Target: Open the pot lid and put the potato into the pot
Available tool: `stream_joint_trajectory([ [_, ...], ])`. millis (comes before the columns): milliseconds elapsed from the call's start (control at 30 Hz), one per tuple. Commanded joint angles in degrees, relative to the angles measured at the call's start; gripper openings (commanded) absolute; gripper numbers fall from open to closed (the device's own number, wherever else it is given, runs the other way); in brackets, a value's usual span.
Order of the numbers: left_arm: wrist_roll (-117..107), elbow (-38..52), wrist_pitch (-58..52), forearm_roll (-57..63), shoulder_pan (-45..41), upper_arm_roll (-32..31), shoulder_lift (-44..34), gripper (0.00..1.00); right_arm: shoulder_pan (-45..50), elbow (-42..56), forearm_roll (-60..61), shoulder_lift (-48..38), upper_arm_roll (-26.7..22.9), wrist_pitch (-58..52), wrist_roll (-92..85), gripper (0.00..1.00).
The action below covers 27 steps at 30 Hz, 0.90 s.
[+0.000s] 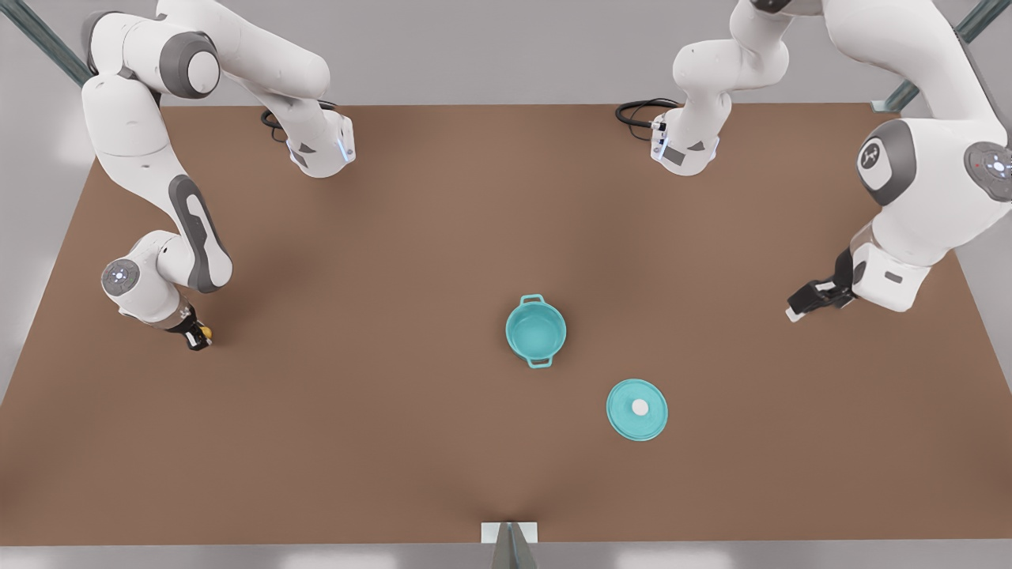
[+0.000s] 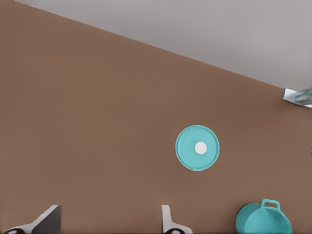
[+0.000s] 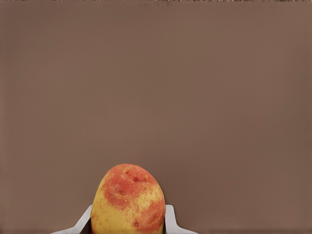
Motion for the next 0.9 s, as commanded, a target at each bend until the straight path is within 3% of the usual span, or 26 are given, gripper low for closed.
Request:
stream_joint_trajectory([
  [0,16.4,2.2,-4.2,0.2,0.1,0.1,2.2,1.00,0.0,0.0,0.0,-0.4,0.0,-0.3,0.5,0.58],
  [100,-0.1,2.0,-3.7,3.3,-3.0,-0.3,4.6,1.00,0.1,-0.1,0.0,-2.1,0.1,-1.4,0.8,0.58],
  [200,14.8,0.4,-2.8,3.0,-1.5,0.6,4.0,1.00,1.1,0.0,0.4,-5.5,0.8,-4.9,2.2,0.58],
  [667,14.9,1.1,-2.3,3.0,-1.0,0.2,4.7,1.00,17.4,4.0,2.3,-12.1,1.3,-15.3,14.1,0.56],
  [867,14.9,1.0,-2.5,3.0,-1.0,0.3,4.7,1.00,18.8,7.4,2.3,-12.7,9.2,-18.5,22.7,0.56],
])
